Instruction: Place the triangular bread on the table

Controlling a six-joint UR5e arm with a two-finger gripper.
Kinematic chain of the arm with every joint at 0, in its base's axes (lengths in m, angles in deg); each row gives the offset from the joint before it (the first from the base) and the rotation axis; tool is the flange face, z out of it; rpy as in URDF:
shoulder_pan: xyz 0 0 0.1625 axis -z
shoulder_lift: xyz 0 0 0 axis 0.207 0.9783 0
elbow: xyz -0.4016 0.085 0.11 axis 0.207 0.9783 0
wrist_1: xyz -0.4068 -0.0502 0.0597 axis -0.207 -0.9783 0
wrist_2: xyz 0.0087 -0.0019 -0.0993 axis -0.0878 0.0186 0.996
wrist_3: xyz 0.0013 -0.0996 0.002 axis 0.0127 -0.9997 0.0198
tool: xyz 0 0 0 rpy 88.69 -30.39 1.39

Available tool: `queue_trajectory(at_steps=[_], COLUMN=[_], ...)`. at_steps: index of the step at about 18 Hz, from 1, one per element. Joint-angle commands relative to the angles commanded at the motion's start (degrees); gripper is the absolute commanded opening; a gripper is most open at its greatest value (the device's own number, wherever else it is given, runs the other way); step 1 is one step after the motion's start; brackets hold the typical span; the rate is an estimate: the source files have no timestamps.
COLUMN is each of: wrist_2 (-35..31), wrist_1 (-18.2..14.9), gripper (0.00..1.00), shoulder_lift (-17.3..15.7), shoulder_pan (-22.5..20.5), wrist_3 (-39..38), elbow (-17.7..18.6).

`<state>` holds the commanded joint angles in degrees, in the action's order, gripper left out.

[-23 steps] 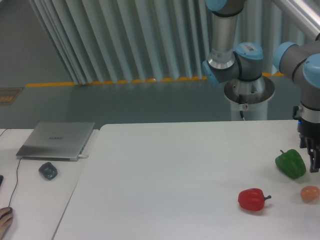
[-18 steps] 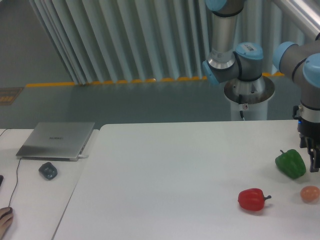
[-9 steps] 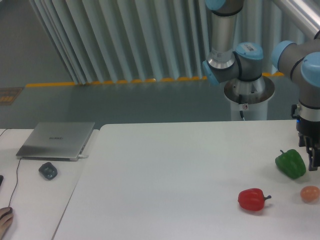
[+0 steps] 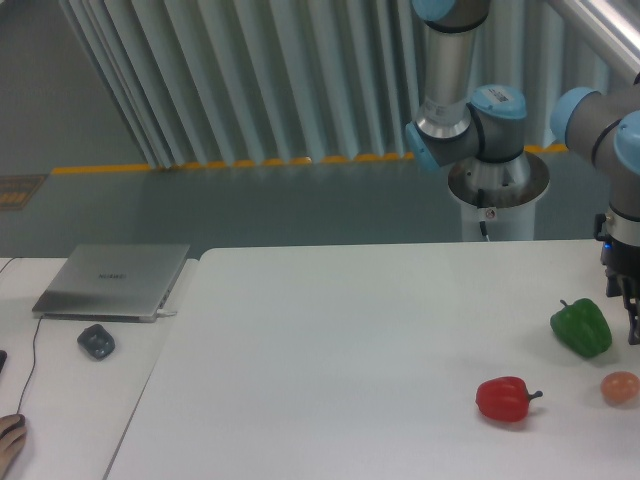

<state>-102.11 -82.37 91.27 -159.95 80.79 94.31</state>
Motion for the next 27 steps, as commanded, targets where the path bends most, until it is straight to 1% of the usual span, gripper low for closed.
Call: queue_trajectory(at_steps=[3,6,7,10,13,15,18,22,27], wrist_2=[-0.5,-0.1,-0.2,-0.5,-1.4,-2.3,-2.2,-5.0,-5.4], wrist_1=[0.0,-0.4,-0.8,-3.2,-3.5,-3.3,-3.0,-2.8,-2.6], gripper=[1.00,1.00,1.00,1.00,1.00,1.00,1.00,1.00,1.00], shoulder_lift=[-0.4,-0.5,-1.0,-2.2,-2.5,-2.7,-2.7,-2.5,-2.2], shoulder_pan=[-0.2,-1.7,-2.5,-6.8,-8.3,-8.9,-9.1,-9.5,-9.6], wrist_3=[-0.1,-0.1,0.0,1.0,3.9,5.9,6.1,9.2,9.8], elbow=[0.0,0.0,0.0,0.2,0.7,1.6,2.5,2.7,2.7])
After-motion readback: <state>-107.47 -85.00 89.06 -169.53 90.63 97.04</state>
